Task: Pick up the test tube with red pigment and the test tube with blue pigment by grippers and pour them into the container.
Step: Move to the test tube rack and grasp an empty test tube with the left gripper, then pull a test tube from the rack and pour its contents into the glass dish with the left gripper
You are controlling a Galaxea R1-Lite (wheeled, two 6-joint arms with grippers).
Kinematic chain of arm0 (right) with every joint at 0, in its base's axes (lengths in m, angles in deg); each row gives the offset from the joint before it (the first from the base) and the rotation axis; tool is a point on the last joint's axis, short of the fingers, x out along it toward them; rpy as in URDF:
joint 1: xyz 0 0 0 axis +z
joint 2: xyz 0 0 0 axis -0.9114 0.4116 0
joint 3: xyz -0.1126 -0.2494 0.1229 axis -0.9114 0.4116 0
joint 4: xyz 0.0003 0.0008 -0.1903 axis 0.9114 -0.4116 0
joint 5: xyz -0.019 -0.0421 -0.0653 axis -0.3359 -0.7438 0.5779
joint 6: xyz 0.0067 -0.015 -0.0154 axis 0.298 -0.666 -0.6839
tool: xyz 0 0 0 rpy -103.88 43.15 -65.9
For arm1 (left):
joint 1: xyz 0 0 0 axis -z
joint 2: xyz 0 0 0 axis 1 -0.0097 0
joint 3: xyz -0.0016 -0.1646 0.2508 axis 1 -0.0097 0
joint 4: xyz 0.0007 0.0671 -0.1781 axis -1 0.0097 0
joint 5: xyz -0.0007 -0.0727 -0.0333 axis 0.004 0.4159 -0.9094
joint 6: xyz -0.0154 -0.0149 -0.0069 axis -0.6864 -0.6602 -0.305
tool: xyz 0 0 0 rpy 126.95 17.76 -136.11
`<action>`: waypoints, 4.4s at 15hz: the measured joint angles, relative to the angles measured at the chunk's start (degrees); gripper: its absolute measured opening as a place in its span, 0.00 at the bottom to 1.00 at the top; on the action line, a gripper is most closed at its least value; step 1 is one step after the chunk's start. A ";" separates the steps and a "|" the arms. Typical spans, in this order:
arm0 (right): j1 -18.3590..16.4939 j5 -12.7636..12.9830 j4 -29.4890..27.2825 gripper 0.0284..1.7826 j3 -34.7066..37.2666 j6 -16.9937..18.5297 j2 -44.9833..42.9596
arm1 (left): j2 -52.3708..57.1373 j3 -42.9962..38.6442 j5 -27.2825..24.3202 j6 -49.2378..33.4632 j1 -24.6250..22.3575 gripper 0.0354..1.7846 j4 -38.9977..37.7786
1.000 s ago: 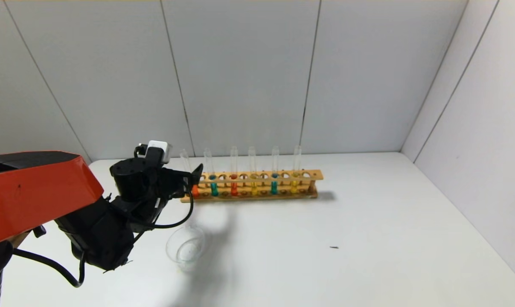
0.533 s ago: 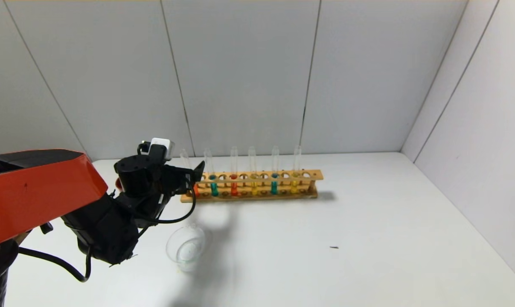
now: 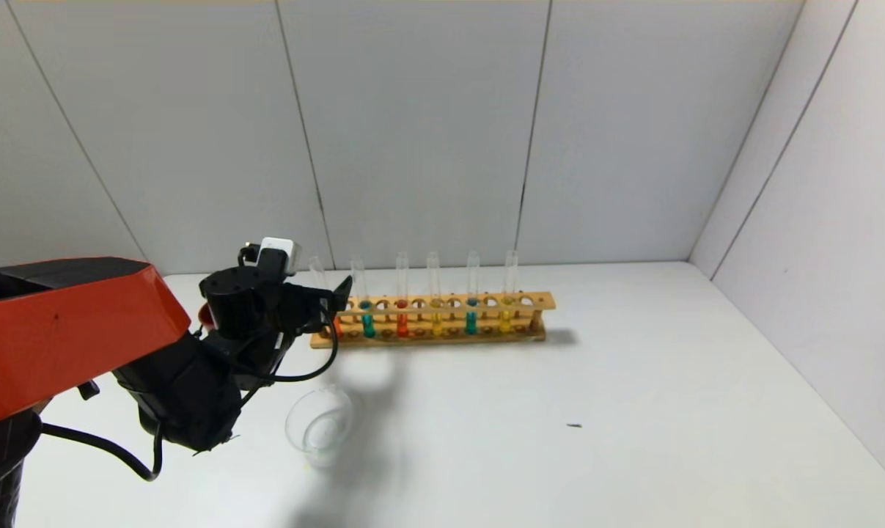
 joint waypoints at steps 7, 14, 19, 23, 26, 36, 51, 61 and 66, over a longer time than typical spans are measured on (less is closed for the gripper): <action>0.00 0.00 -0.02 0.96 0.00 0.01 0.00 | -0.05 0.57 0.09 0.06 -0.04 0.85 -0.49; 0.00 0.00 0.00 0.96 0.00 0.00 0.00 | -0.05 0.35 0.11 1.22 0.16 0.21 -0.68; 0.02 0.00 -0.02 0.96 0.00 0.01 0.00 | -0.05 0.27 0.89 1.18 0.21 0.16 -0.73; 0.00 0.02 0.00 0.96 0.00 0.01 0.00 | 0.00 -0.05 1.28 1.19 0.46 0.16 -0.74; 0.00 0.00 0.00 0.96 0.00 0.01 0.00 | 0.59 -0.39 1.79 1.24 0.90 0.16 -0.66; 0.00 0.02 0.00 0.96 0.00 0.01 0.00 | 4.16 2.18 4.34 2.10 1.32 0.16 3.07; 0.00 0.00 0.00 0.96 0.00 0.00 0.00 | 14.28 8.63 6.10 2.56 1.51 0.16 14.79; 0.05 0.00 0.00 0.96 0.00 0.00 0.00 | 29.55 -3.41 6.05 4.99 1.49 0.16 26.00; 0.00 0.00 0.00 0.96 0.00 0.01 0.00 | 34.73 -14.92 5.28 8.66 1.29 0.16 26.99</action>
